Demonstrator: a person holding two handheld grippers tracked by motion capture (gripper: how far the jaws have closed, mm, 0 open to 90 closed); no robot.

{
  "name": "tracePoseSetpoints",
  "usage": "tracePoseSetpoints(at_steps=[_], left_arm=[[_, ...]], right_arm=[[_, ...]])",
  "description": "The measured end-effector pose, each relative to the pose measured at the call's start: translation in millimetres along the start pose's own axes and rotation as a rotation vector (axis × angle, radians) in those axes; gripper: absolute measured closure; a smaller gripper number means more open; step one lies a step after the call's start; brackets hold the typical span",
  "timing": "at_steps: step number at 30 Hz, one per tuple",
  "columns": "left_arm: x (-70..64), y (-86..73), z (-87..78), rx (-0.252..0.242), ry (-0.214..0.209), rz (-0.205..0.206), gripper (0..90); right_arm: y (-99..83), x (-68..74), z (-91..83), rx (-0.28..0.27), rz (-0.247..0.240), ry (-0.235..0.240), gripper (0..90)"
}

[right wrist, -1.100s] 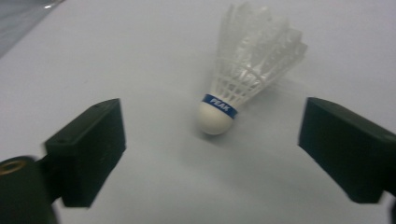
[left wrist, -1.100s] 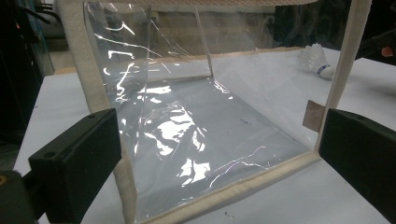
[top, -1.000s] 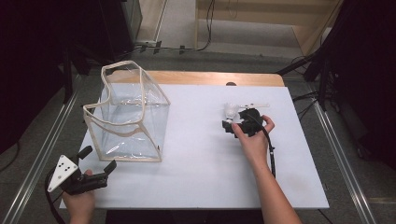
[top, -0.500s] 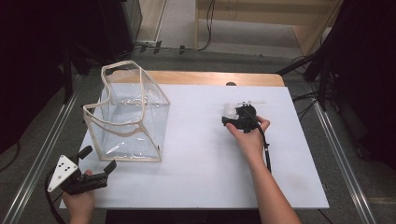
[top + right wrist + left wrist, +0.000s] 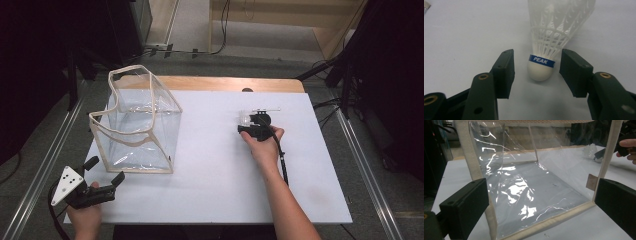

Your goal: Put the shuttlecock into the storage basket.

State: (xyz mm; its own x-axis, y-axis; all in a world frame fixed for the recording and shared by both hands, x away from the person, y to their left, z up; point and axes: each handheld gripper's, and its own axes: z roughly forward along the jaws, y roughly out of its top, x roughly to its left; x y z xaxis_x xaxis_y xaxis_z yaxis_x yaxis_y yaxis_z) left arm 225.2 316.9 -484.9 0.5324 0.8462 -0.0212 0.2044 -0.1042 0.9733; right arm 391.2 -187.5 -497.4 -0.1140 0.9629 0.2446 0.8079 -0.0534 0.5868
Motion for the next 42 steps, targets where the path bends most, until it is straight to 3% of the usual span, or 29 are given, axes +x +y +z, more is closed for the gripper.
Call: tracePoseSetpoints(at_steps=[8, 13, 17, 42], left_arm=[[-0.1, 0.0, -0.1, 0.0, 0.0, 0.001, 0.0], [-0.1, 0.0, -0.2, 0.0, 0.0, 0.001, 0.0], [0.3, 0.1, -0.3, 0.0, 0.001, 0.001, 0.0], [0.1, 0.1, -0.2, 0.0, 0.0, 0.0, 0.0]], right_arm=[[-0.6, 5.0, 10.3, 0.004, -0.014, -0.034, 49.1], [-0.9, 5.9, 11.1, -0.012, -0.031, -0.026, 62.2], [-1.3, 7.1, 9.8, -0.017, -0.064, -0.025, 63.0], [1.9, 20.8, -19.8, -0.107, -0.142, 0.042, 63.1]])
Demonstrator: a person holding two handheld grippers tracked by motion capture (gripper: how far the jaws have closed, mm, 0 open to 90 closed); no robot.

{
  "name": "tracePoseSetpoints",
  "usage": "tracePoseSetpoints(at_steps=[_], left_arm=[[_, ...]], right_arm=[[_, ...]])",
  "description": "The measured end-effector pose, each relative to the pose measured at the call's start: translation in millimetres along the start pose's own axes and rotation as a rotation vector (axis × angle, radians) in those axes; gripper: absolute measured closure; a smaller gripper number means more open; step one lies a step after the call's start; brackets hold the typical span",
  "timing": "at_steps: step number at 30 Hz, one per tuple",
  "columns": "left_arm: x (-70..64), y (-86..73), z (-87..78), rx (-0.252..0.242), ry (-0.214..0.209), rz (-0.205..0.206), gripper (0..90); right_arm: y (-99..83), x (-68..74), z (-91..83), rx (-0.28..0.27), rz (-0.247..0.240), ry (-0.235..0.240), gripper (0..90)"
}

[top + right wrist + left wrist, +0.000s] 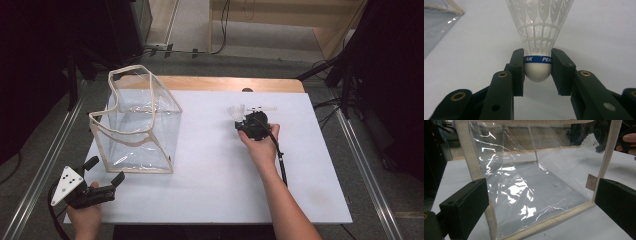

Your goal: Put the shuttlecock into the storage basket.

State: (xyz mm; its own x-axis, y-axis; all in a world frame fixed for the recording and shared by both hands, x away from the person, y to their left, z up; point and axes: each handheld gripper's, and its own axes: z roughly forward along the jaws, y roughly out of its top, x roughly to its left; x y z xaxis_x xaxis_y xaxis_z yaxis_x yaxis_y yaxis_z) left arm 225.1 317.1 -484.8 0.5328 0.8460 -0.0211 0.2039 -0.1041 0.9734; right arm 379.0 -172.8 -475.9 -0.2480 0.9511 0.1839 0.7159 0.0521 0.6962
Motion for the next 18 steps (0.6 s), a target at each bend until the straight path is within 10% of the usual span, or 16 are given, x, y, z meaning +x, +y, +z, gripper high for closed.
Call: tracePoseSetpoints(at_steps=[18], left_arm=[[0.2, 0.0, -0.2, -0.002, -0.002, 0.001, 0.0]], right_arm=[[9.9, 20.8, -18.9, -0.069, -0.082, 0.056, 63.1]])
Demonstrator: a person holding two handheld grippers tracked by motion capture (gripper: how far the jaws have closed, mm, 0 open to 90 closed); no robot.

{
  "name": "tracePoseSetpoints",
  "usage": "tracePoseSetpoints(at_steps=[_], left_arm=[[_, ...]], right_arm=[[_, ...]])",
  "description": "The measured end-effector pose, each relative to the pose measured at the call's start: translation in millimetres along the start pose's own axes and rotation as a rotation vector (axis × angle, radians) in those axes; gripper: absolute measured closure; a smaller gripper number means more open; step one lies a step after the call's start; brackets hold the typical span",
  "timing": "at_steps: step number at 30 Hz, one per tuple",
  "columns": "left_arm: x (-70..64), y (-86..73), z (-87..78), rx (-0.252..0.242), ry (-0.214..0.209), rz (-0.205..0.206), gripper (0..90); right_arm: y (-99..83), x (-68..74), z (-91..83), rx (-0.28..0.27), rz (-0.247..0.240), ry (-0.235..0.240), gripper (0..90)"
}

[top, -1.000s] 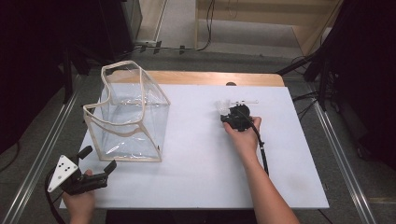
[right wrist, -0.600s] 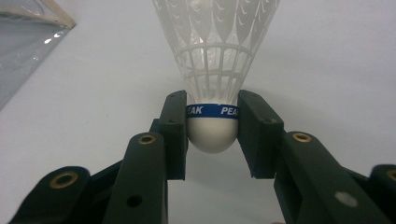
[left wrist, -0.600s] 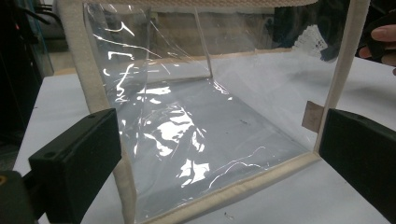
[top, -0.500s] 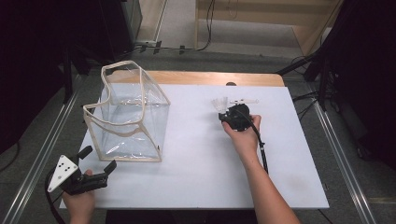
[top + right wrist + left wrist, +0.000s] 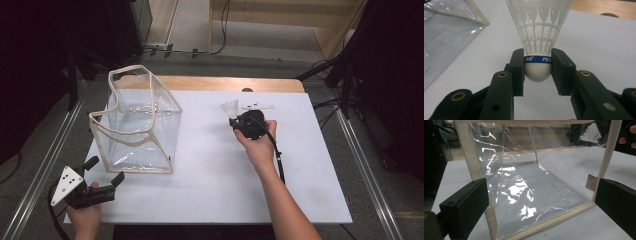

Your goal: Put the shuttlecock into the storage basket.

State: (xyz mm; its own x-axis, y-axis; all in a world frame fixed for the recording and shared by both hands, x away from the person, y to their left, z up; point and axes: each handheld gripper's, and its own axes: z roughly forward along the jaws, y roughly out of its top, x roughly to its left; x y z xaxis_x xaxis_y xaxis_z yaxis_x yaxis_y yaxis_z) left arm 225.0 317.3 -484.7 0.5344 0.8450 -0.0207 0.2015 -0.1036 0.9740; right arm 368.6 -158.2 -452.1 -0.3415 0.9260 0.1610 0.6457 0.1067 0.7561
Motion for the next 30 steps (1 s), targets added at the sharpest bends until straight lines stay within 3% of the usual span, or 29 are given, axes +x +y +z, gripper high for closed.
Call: tracePoseSetpoints(at_steps=[30], left_arm=[[-1.9, -0.2, 0.2, 0.0, 0.009, 0.01, 0.0]], right_arm=[[14.0, 26.5, -18.4, -0.068, -0.067, 0.065, 63.2]])
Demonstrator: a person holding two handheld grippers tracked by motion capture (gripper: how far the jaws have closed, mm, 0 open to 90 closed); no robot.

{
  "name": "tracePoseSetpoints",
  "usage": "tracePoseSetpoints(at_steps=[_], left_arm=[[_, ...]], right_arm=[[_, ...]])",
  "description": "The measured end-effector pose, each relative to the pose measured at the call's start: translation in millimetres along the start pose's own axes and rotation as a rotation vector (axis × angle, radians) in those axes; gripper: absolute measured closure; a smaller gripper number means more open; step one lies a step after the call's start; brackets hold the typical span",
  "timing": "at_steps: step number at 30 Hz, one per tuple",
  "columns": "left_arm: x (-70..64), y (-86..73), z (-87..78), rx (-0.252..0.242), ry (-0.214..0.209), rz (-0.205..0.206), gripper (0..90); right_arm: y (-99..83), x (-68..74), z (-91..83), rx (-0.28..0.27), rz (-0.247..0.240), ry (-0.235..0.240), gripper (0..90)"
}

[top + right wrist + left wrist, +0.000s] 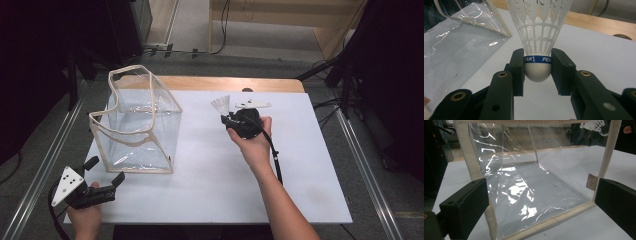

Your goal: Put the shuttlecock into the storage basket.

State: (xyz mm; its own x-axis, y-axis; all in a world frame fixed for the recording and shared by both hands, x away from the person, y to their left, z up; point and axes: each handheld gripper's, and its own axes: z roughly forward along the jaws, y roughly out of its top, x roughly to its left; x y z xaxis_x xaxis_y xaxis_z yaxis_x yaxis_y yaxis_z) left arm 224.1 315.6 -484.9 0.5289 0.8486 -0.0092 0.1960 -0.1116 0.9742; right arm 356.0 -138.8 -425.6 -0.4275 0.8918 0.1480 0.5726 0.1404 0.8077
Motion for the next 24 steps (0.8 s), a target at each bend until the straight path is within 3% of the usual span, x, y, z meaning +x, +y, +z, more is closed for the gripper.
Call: tracePoseSetpoints(at_steps=[7, 24], left_arm=[[-1.5, -0.4, 0.4, -0.008, 0.03, 0.004, 0.0], [-1.8, -0.3, 1.0, -0.001, 0.04, -0.003, 0.0]], right_arm=[[2.3, 5.6, -2.9, -0.012, -0.01, 0.012, 63.2], [7.8, 20.2, -8.5, -0.037, -0.034, 0.047, 63.2]])
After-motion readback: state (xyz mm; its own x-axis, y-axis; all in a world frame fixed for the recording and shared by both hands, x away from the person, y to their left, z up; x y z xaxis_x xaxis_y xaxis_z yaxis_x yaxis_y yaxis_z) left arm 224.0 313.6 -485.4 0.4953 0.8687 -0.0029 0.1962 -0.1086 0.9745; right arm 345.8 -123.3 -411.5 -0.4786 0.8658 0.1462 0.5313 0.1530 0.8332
